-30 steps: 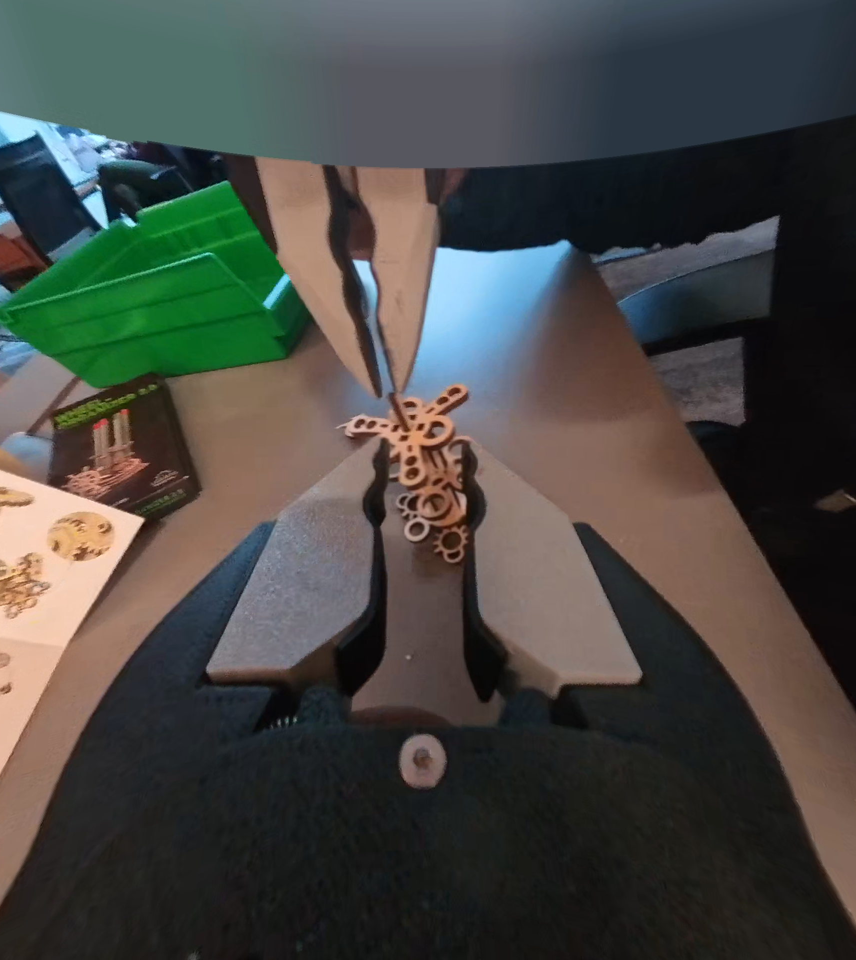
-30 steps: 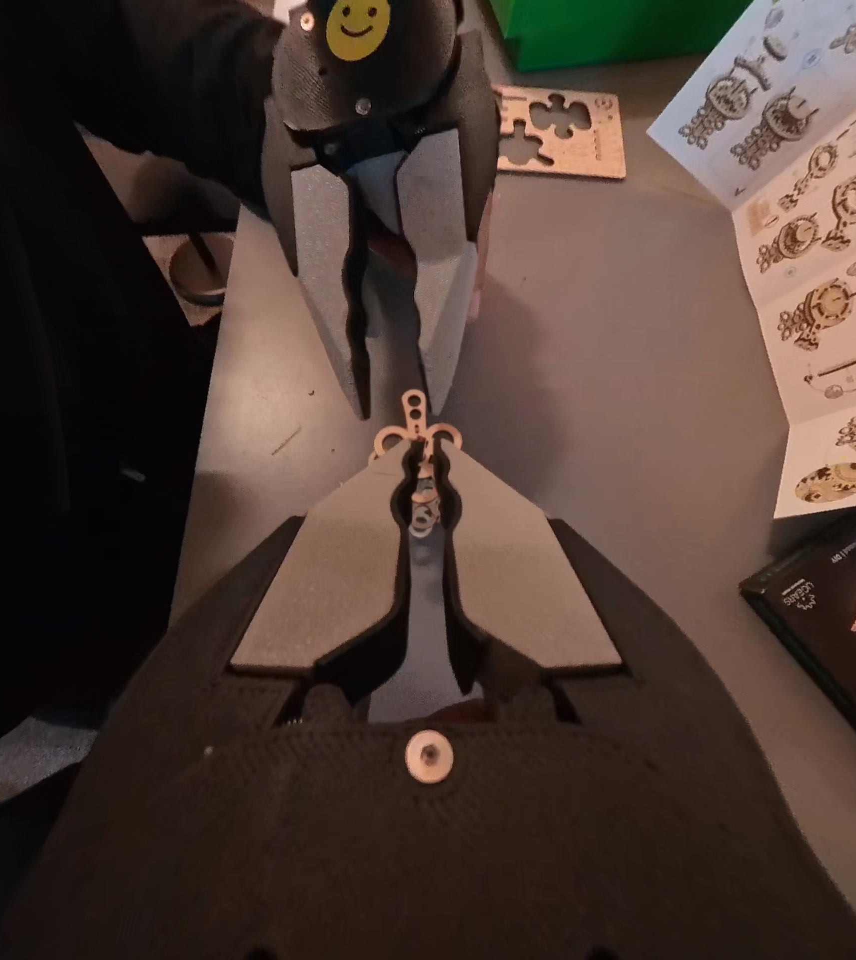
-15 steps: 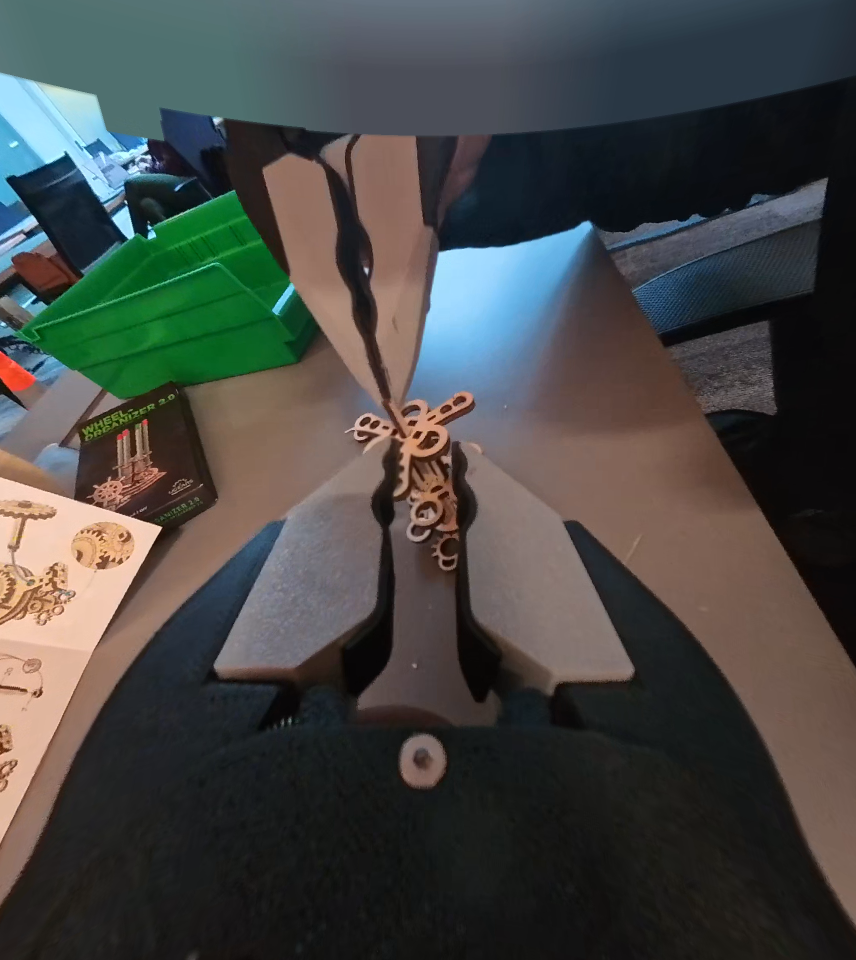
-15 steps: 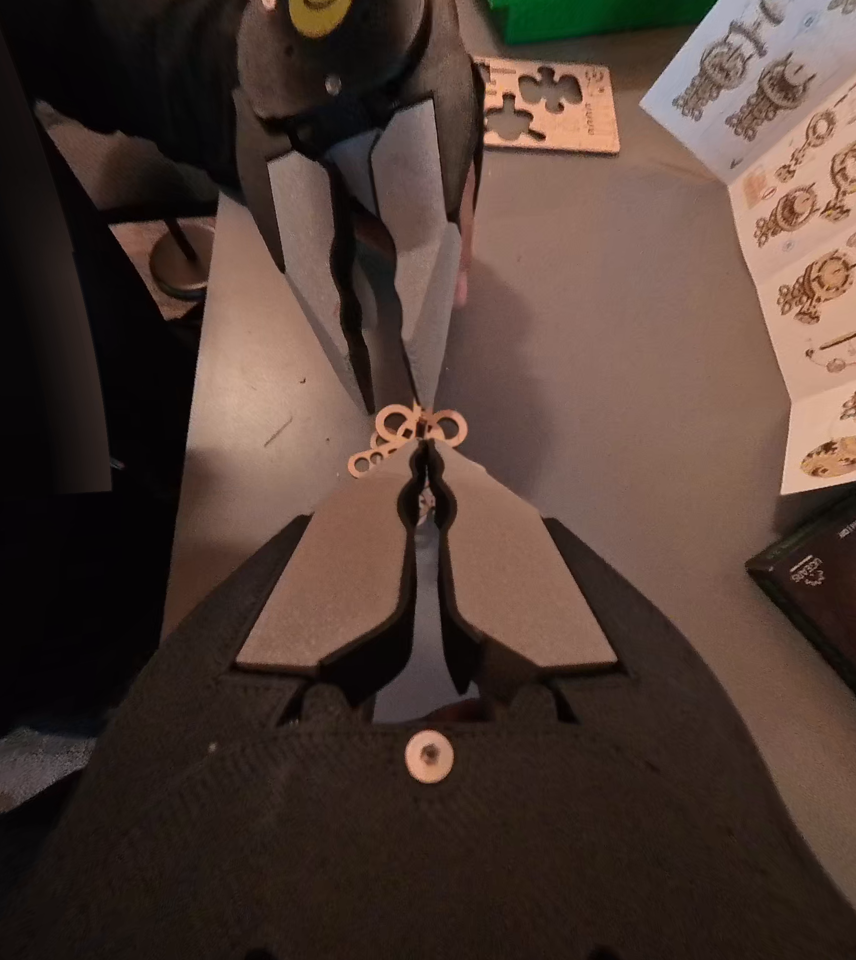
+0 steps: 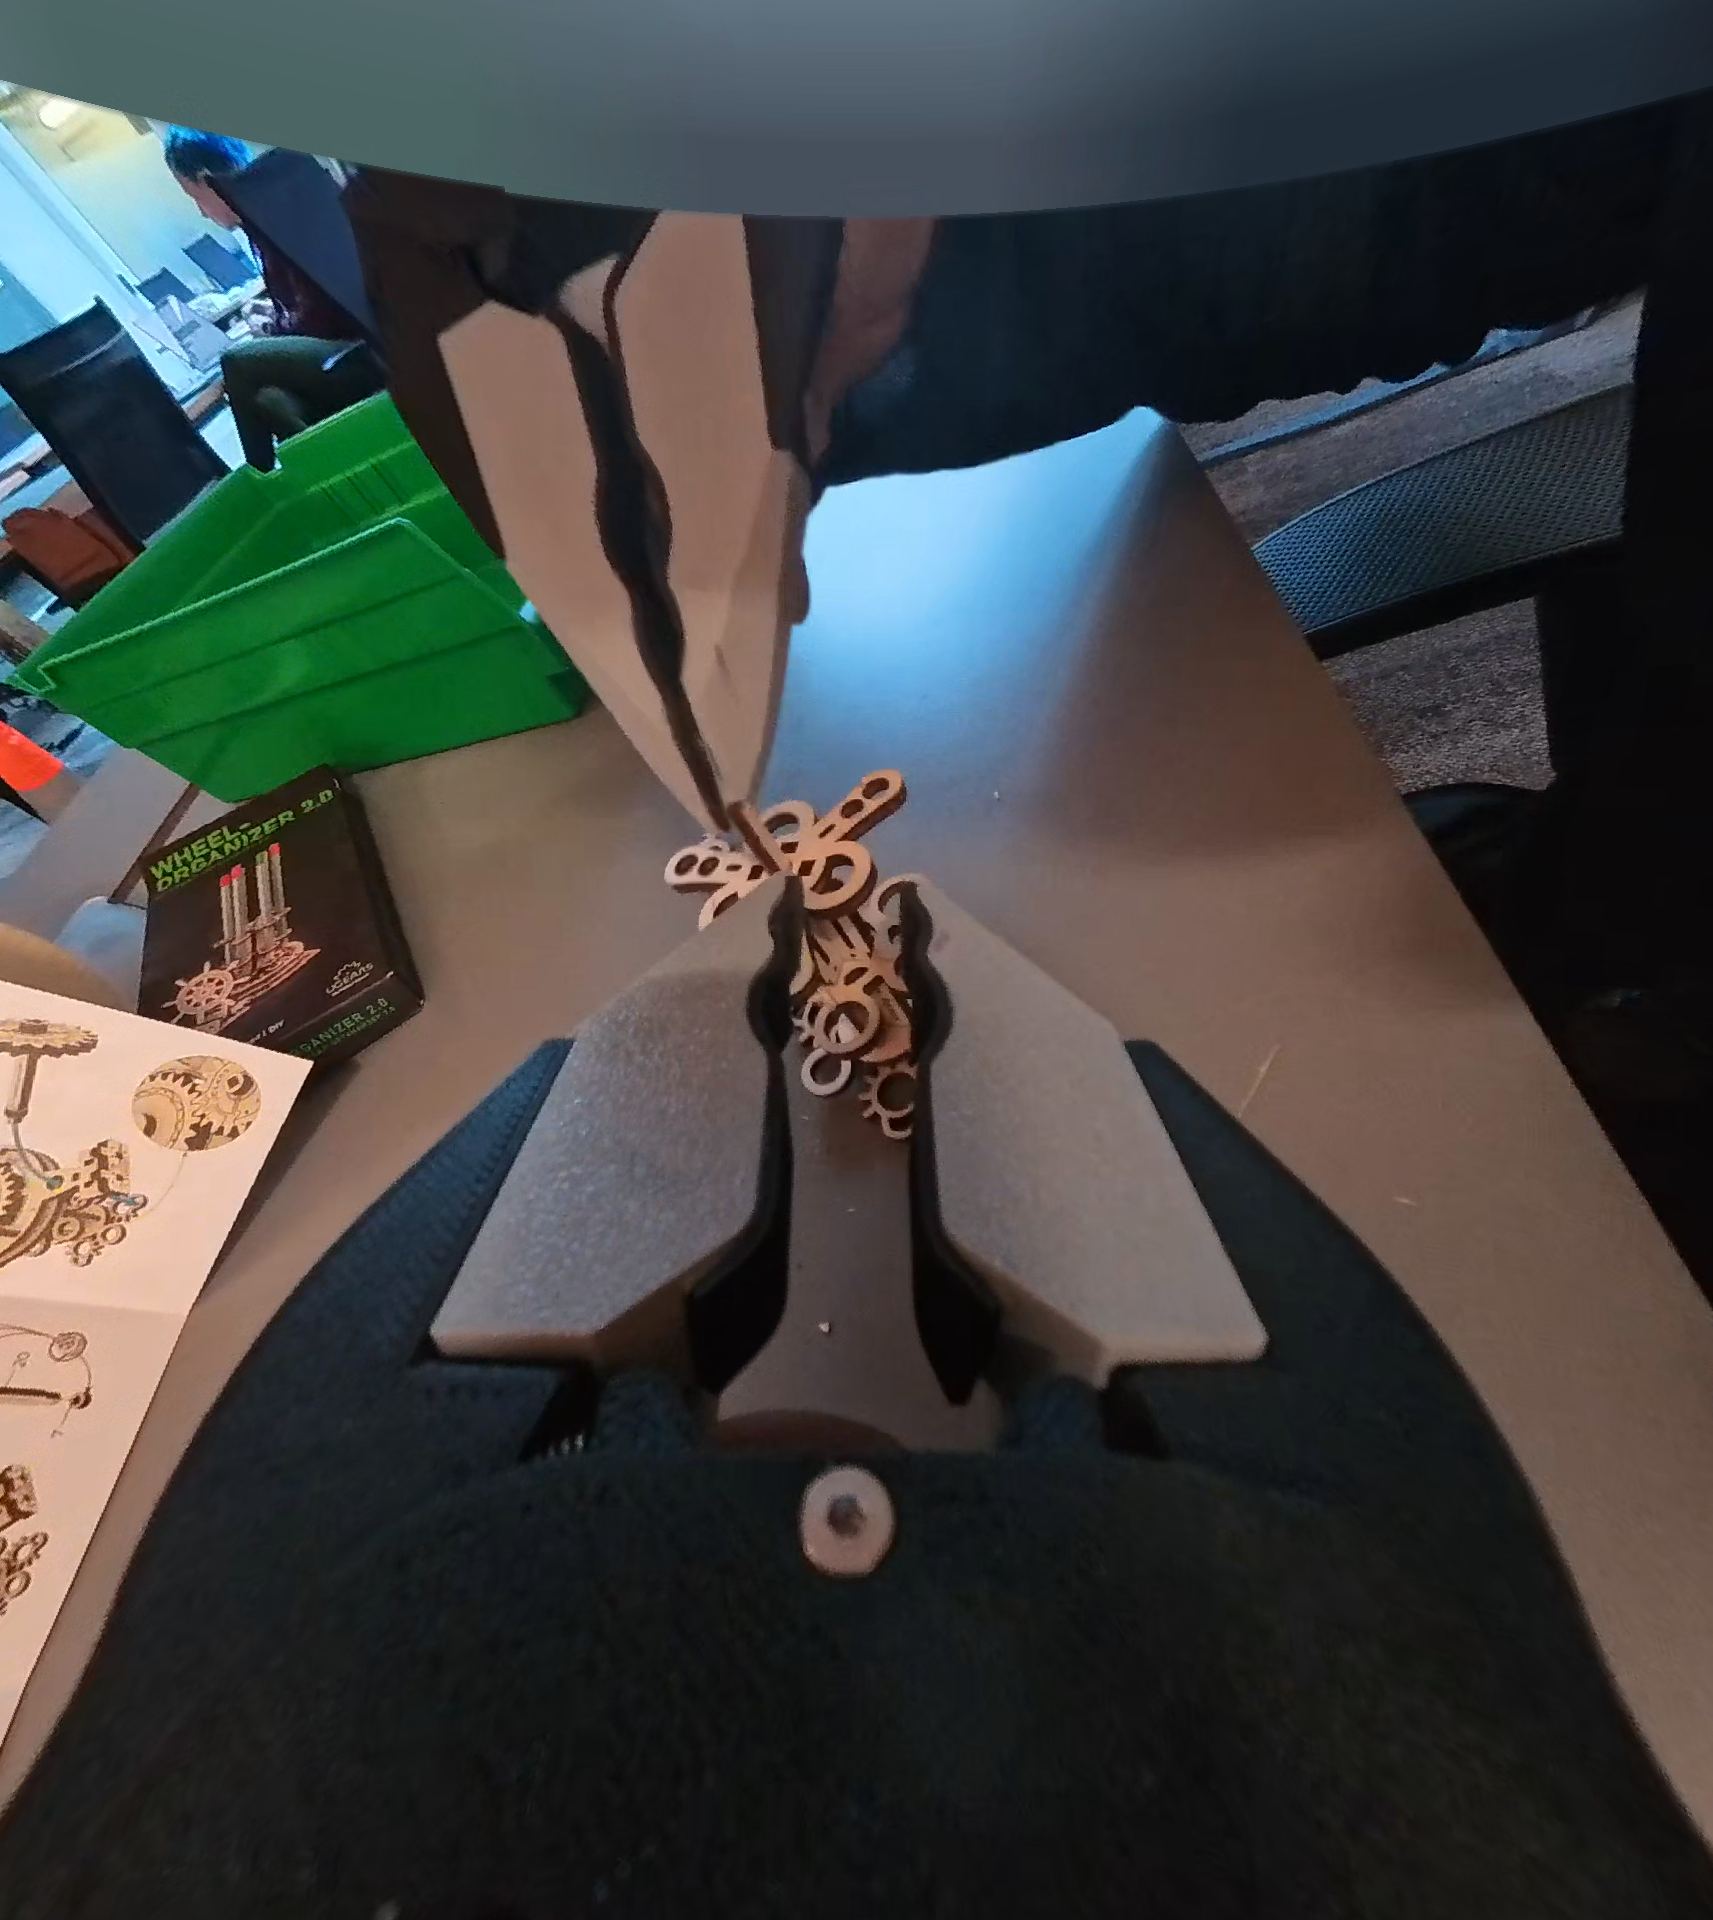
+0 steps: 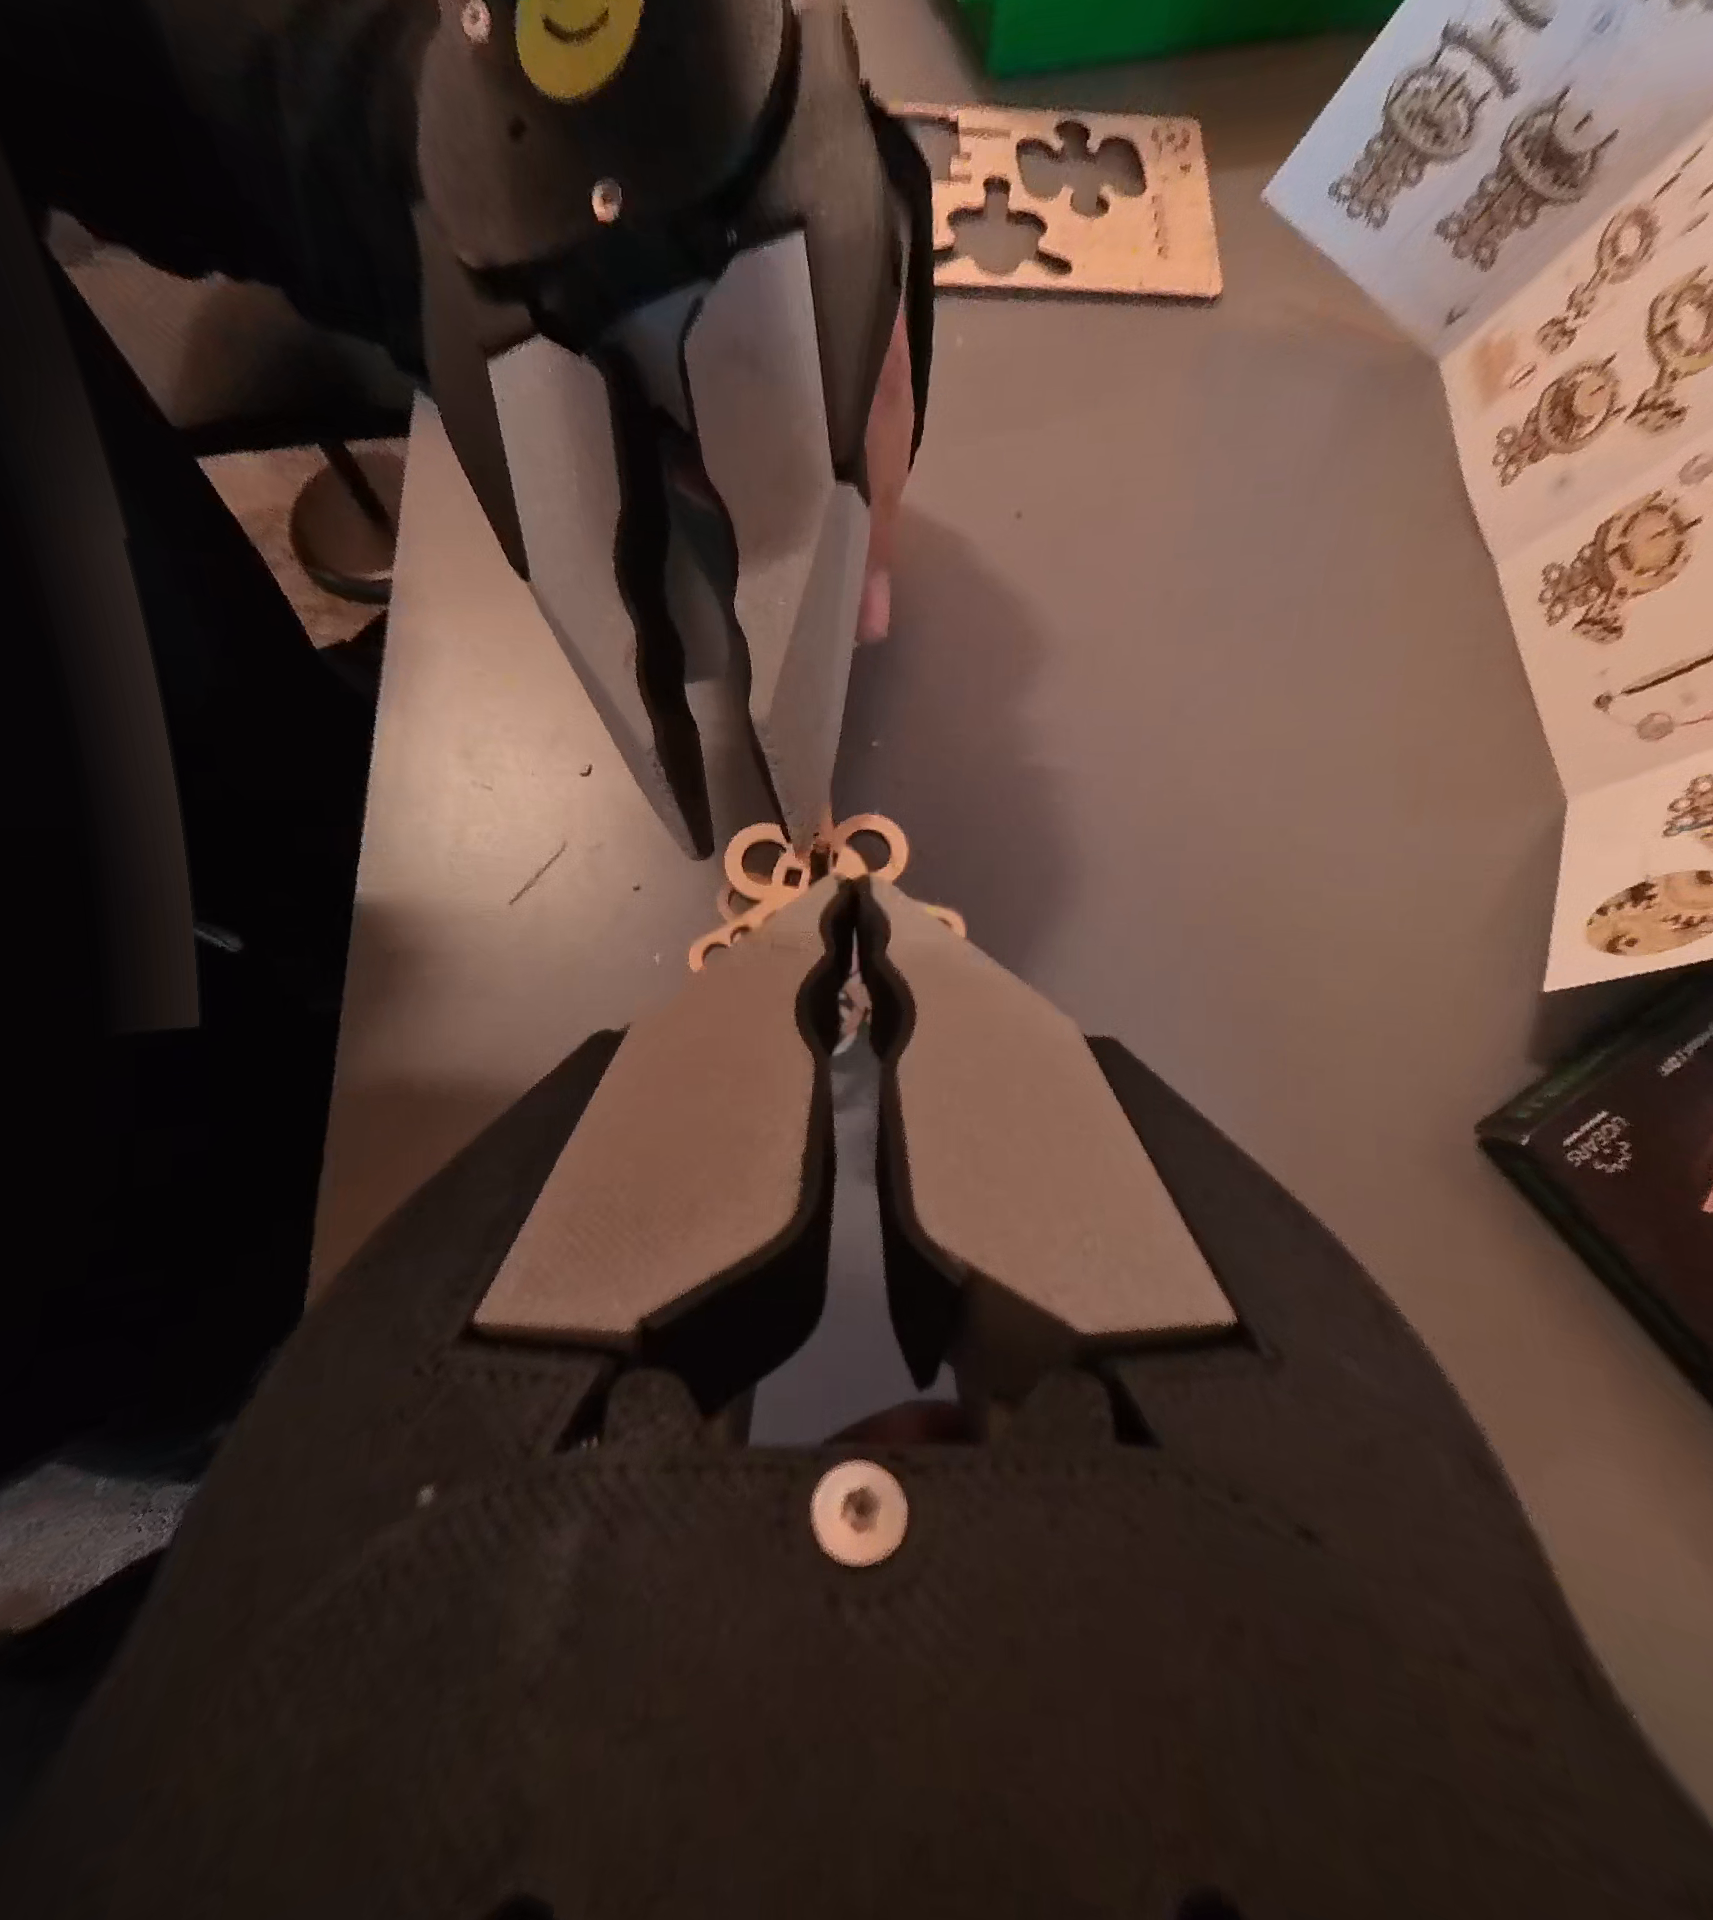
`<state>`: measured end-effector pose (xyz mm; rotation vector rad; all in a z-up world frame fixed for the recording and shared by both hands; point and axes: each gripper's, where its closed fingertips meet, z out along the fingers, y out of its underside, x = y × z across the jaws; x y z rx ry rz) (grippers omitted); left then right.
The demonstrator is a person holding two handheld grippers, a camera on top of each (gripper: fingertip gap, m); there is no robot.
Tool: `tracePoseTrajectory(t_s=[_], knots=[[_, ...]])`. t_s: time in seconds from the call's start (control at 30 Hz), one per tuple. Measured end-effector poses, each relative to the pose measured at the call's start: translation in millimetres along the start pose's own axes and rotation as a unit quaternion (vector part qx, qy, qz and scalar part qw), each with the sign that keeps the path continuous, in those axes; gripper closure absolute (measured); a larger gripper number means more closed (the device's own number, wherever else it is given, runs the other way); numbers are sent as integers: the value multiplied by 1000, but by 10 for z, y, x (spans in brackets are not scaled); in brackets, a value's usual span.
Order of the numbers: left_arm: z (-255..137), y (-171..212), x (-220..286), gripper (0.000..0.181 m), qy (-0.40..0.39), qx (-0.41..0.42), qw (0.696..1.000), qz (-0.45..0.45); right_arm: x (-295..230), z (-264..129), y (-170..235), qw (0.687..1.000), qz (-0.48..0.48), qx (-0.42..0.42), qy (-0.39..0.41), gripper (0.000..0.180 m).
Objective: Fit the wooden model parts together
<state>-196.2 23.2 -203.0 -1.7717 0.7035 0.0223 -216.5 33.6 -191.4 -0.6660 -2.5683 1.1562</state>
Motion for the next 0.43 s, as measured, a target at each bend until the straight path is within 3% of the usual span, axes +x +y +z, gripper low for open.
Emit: tracePoseTrajectory(t_s=[0.23, 0.37, 0.43], knots=[[-1, 6, -9, 165, -2, -2, 1000, 1, -5, 73, 65, 999, 5, -31, -10, 180], [-1, 7, -8, 165, -3, -3, 1000, 3, 47, -59, -140, 1000, 3, 17, -3, 180], [-1, 8, -10, 165, -2, -3, 1000, 2, 51, -2, -58, 1000, 3, -4, -6, 180]])
